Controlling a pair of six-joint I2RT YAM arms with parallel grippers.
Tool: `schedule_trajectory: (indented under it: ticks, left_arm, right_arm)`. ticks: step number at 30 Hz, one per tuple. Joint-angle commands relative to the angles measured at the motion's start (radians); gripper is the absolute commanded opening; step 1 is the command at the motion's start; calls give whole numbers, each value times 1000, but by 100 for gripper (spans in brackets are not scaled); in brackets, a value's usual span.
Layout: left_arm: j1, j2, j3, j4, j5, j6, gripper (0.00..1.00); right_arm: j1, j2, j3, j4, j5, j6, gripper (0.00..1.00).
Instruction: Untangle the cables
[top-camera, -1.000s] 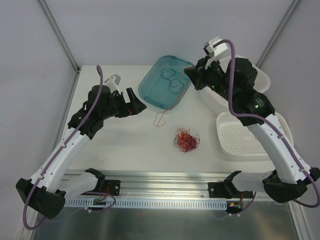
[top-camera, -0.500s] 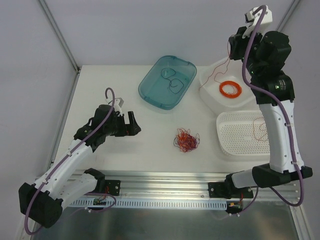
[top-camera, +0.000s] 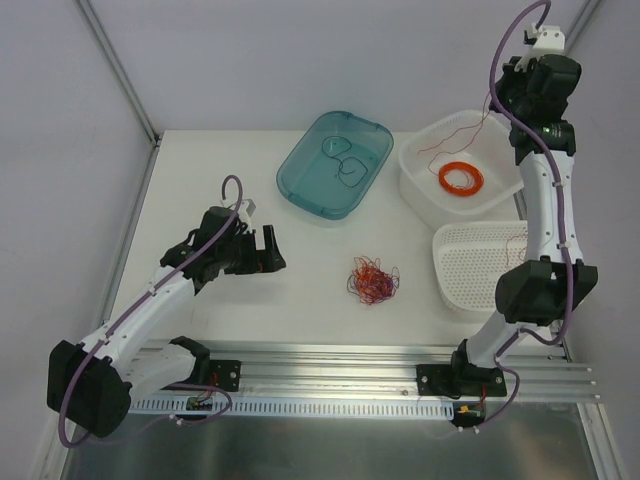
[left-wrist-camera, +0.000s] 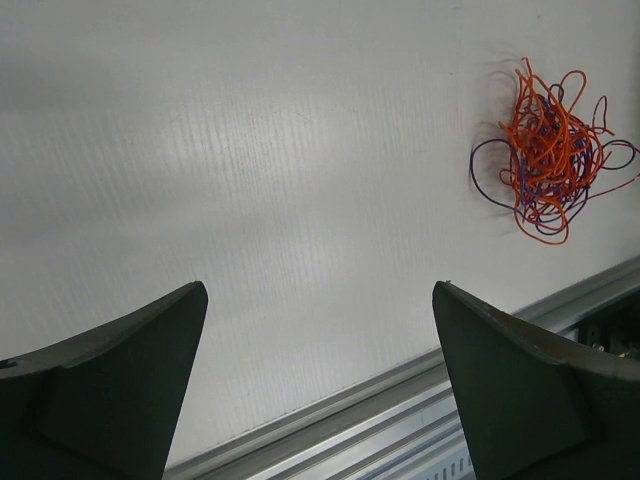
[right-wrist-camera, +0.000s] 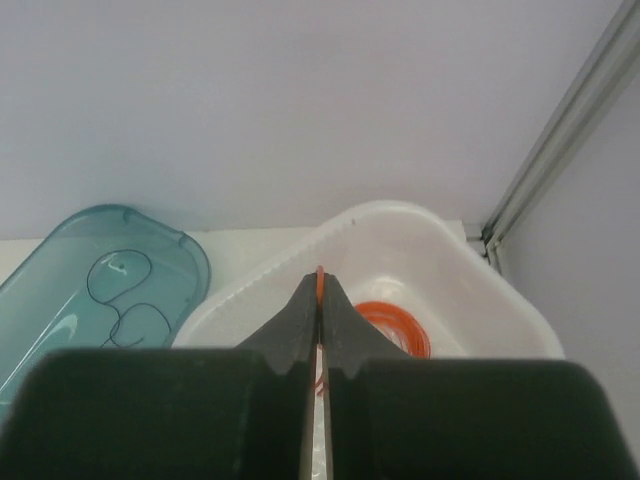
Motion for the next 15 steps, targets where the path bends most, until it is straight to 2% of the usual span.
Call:
schedule_trajectory:
  ticks: [1,3,4,5,6,7,10,12,15]
  left_arm:
    - [3,10,0,11,29,-2,97]
    - [3,16,-2,11,36,-8,97]
    - [5,18,0,11,39,-14,97]
    - [3,21,0,11,41,-18,97]
    - [2,21,0,11,46,-21,97]
    - [2,21,0,11,49,-22,97]
    - [-3,21,4,11,58,-21,97]
    - [-6,25,7,11,66,-18,98]
    - [-10,42,13,11,82,-11,98]
  right_arm:
    - [-35,20,-86,124,-68,106,1]
    - [-51,41,-137,142,-64,136,1]
    - [-58,85,-134,133,-67,154,7]
    - [-67,106,-122,92,-68,157,15]
    - [-70,151,-85,66,-74,159,36]
    - [-75,169,-65,5,-78,154,46]
    - [-75,186,-20,-68,-56,153,66]
    - [-73,143,-46,-74,-42,163,77]
    - [-67,60,-105,-90,-16,177,83]
